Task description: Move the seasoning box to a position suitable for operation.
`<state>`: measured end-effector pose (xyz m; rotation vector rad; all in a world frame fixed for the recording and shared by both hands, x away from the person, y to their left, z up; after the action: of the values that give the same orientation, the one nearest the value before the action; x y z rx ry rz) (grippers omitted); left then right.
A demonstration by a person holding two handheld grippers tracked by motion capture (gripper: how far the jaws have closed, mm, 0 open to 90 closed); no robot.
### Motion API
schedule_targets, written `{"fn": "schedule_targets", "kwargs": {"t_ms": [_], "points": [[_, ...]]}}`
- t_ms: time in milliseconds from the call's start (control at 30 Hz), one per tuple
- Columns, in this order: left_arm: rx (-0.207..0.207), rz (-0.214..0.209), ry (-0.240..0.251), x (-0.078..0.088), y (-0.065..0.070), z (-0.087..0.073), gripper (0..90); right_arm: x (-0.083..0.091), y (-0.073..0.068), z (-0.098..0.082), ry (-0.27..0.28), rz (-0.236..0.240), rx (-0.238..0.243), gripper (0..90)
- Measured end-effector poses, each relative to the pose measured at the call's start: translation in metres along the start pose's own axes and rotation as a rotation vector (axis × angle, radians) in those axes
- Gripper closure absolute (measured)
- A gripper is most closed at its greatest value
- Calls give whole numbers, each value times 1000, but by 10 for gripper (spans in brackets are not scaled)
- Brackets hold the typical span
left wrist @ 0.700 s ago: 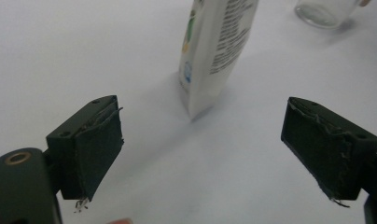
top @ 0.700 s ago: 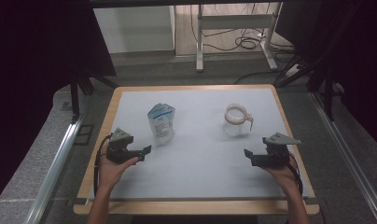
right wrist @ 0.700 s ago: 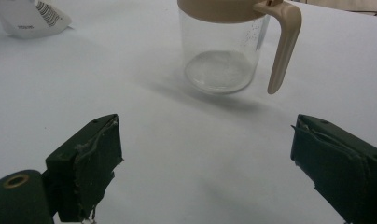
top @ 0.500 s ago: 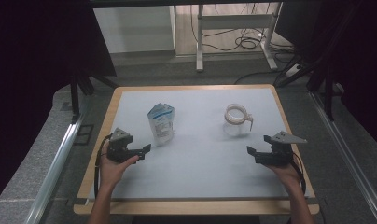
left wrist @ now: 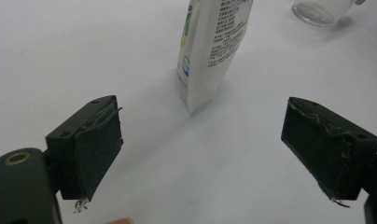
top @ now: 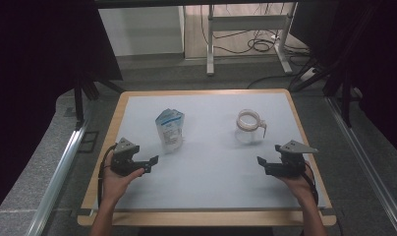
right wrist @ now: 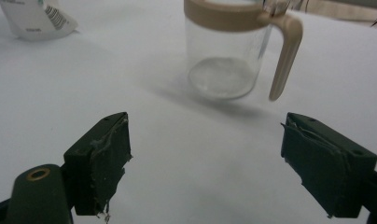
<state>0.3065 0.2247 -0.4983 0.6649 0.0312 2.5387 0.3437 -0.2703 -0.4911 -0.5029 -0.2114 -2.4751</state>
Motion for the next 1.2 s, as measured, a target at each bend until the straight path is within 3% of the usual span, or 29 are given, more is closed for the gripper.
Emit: {"fn": "schedule_targets", "kwargs": {"t_ms": [433, 600, 700, 967, 1200], "points": [[-3, 8, -34, 5, 0, -12, 117, -1, 5, 23, 60, -12, 10, 164], [-11, 13, -23, 11, 2, -10, 113, 10, 6, 50, 127, -20, 13, 165], [-17, 5, -10, 12, 4, -8, 109, 8, 9, 66, 133, -3, 16, 165], [-19, -13, -7, 8, 5, -7, 111, -9, 17, 87, 95, 12, 24, 159], [-8, -33, -14, 6, 6, -8, 112, -40, 21, 102, 21, 19, 42, 95]]}}
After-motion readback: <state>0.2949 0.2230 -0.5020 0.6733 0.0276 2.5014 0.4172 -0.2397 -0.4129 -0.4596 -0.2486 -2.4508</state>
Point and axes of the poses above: each handheld gripper's, and its own axes: x roughly backward along the jaws, z roughly out of its top, y roughly to its right, the point moved 1 cm from there along -x, roughly forward along the jaws, and after that the axes turned 8 degrees about y, right-handed, at the moved point
